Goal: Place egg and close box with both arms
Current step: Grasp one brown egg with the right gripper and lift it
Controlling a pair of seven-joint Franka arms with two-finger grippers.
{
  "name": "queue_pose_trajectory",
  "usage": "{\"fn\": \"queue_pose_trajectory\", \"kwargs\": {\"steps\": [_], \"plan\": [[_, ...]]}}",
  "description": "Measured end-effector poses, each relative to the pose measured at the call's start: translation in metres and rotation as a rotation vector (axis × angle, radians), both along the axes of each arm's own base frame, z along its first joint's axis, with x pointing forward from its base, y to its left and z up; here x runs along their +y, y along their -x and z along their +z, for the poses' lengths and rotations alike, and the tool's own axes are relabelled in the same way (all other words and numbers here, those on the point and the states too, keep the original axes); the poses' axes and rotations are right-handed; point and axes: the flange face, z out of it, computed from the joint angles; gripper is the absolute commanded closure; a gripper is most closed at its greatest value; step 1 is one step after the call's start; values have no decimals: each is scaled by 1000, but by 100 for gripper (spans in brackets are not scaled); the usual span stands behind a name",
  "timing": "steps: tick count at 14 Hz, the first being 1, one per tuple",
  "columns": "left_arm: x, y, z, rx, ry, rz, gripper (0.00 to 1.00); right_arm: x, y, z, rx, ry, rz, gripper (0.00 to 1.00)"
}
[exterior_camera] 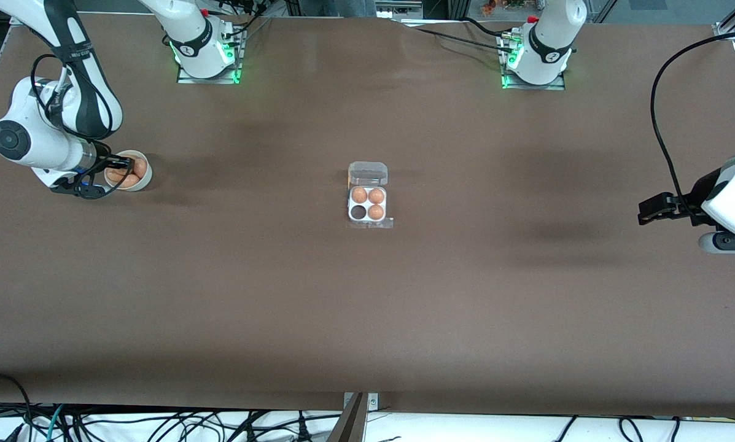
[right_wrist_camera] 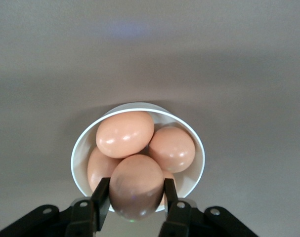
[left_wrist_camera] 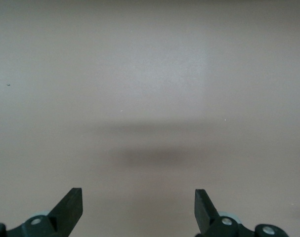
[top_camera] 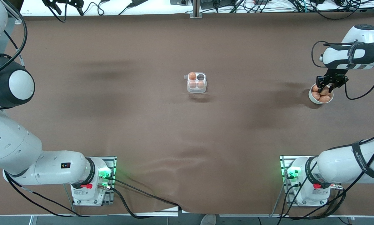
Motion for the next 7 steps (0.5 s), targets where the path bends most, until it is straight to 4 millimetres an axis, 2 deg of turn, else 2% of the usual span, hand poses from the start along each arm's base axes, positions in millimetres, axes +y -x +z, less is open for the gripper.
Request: {"fn": "queue_pose_trajectory", "kwargs": {"steps": [4, 7], "plan": [[0, 0, -1, 3, 0, 0, 0, 5, -15, 18, 26, 3, 8, 58], [0, 0, -1, 3, 0, 0, 0, 17, -35, 41, 44, 2, 22, 58]]}}
